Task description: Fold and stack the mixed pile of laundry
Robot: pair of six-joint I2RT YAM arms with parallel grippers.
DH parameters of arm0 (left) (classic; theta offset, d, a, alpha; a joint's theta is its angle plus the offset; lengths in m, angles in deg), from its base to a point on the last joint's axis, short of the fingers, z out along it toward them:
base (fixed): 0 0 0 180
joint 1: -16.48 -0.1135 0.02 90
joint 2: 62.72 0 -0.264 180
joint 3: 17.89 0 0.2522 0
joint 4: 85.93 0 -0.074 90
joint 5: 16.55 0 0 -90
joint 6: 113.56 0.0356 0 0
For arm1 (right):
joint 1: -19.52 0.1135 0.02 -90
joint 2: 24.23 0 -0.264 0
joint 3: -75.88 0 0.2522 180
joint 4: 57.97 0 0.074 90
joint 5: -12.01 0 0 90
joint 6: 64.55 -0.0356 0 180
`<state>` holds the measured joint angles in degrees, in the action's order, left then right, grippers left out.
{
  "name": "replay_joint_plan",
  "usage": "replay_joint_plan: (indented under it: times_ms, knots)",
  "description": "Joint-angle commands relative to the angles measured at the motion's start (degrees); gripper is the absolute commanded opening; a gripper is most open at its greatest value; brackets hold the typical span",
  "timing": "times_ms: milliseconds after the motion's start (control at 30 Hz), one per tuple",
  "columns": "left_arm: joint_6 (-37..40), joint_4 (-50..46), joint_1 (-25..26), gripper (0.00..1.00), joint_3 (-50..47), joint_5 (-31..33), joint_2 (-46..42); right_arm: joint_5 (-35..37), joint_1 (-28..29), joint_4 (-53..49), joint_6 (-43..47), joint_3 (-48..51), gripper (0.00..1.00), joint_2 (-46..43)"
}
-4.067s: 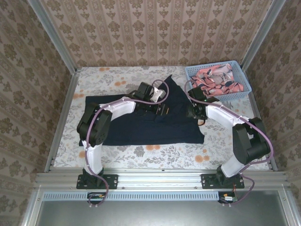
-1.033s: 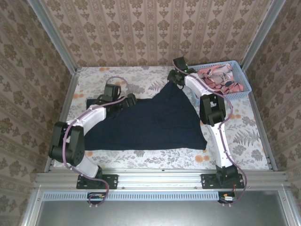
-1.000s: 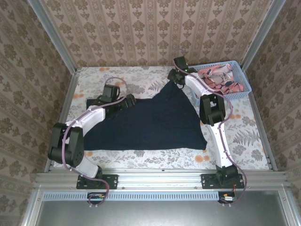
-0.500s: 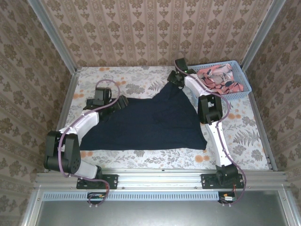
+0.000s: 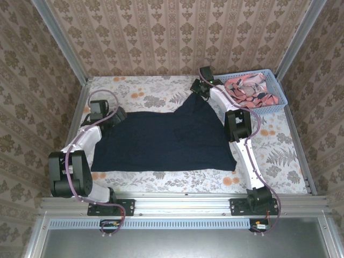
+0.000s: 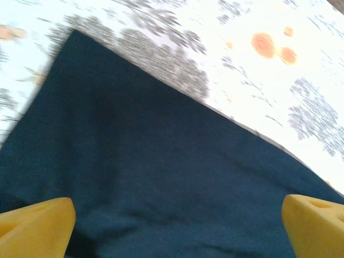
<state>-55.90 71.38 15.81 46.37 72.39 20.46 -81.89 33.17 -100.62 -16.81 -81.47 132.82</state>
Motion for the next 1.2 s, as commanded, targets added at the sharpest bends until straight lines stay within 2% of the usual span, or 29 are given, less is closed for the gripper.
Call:
replay_joint_plan:
  times_ms: [0, 167, 267, 433, 600, 700, 800, 967, 1167]
  knots:
    - [1.73, -0.58, -3.41, 1.00, 1.63, 5.06, 1.31, -0.98, -0.17, -1.53, 0.78, -1.21, 0.00, -1.47]
    - [0.99, 1.56, -8.47, 0.98, 4.10, 7.12, 7.02, -0.29, 0.62, 0.37, 2.77, 7.41, 0.00, -8.96]
    - [1.29, 0.93, -10.07, 0.94, 8.87, 7.79, 12.01, -1.21, 0.78, 2.33, 3.12, 12.76, 0.00, -13.09]
    - [2.72, -0.67, -11.99, 0.83, 19.53, 5.93, 22.21, -2.21, 1.05, 4.00, 4.11, 18.65, 0.00, -17.82]
    - [4.36, -4.67, -12.52, 0.72, 28.93, 0.21, 30.84, -1.82, 1.10, 5.32, 4.71, 23.90, 0.00, -22.87]
    - [3.81, -5.72, -12.52, 0.71, 29.96, -2.95, 33.23, -1.03, 1.10, 7.64, 4.85, 27.85, 0.00, -26.41]
    - [2.41, -5.62, -12.52, 0.66, 28.89, -4.97, 34.19, -1.11, 1.04, 7.79, 5.76, 28.65, 0.00, -28.06]
    - [2.46, -6.84, -12.37, 0.59, 28.91, -5.84, 34.55, -1.47, 1.06, 6.99, 6.90, 29.34, 0.00, -29.72]
    - [4.98, -17.08, -11.23, 0.59, 35.97, -4.90, 38.99, -1.28, 1.09, 8.21, 6.69, 31.82, 0.00, -31.72]
